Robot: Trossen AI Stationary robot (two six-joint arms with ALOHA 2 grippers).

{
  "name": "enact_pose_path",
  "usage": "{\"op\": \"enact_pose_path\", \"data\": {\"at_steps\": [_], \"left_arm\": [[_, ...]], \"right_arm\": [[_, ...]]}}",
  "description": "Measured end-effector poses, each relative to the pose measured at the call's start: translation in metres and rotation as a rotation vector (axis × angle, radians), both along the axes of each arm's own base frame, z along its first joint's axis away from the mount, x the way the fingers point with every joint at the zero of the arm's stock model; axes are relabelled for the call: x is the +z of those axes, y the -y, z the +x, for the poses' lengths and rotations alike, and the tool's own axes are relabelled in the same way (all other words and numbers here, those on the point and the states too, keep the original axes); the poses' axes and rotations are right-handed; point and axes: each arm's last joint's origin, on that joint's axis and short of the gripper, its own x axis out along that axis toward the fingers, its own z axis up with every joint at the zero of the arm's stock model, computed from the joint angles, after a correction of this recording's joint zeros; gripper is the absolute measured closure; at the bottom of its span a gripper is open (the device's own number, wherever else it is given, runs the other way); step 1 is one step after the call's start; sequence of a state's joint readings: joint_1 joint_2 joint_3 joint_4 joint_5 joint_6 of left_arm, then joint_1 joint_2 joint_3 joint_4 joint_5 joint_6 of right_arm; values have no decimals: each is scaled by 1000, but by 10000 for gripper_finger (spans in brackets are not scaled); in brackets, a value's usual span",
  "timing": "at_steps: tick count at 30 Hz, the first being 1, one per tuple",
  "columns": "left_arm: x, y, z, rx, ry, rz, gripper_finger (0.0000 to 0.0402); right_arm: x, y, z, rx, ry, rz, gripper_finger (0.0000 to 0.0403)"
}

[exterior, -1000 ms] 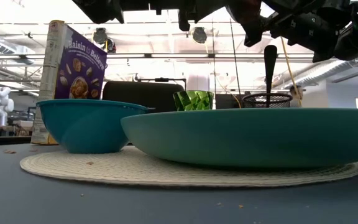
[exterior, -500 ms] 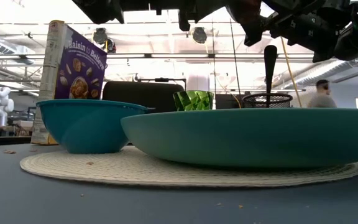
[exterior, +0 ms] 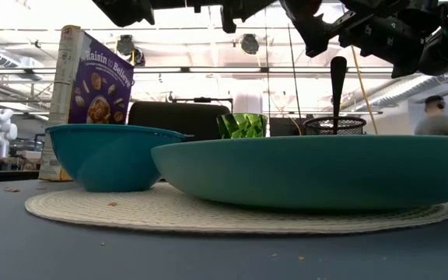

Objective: Arrange a breakfast setting
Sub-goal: Put the red apple on the white mat

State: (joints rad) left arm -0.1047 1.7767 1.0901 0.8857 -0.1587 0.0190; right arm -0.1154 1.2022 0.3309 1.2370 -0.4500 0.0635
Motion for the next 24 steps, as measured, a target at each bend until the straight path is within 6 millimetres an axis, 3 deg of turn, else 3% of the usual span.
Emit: {"op": "enact_pose_path", "data": {"at_steps": [6,19,24], "left_arm": [[27,-2,-16,1,-7,3,158],[89,-8,-77,17,-78,44,158],[99,-12,-94,94,-113,63,158]], "right_arm": [[-1,0,0,-1,-7,2,22],[-1,1,0,-5,-14,-2,23],[-1,1,0,-6,-14,-1,23]]}}
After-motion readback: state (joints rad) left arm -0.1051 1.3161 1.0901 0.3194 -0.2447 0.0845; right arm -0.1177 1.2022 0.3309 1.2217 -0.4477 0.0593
